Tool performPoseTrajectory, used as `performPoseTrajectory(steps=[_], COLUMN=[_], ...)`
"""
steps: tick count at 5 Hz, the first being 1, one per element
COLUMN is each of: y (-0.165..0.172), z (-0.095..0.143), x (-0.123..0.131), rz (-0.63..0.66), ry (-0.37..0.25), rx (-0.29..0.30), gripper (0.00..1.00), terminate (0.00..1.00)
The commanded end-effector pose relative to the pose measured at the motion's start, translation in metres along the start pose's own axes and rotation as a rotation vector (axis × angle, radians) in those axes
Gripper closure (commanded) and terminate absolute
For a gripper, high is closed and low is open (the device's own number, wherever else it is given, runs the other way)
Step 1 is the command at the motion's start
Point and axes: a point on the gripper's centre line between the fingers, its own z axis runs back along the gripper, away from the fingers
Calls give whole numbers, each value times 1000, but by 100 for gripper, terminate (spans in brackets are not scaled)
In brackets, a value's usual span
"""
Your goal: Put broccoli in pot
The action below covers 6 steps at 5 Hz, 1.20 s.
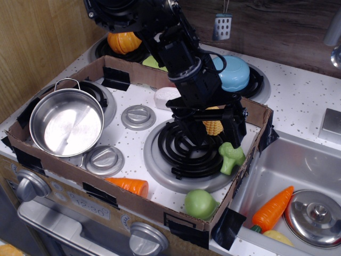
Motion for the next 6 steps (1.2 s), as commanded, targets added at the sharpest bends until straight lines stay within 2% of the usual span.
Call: performPoseTrajectory(steps=[1, 3, 4, 6], y=[-14, -16, -13, -11], z=[-2, -14, -14, -14], x=[2, 6, 7, 8], rz=[-18, -15, -25, -17], ry=[-83, -104, -92, -84], rx=[46, 32, 33, 46], gripper=[0, 0, 100, 100], terminate=[0, 0, 0, 0])
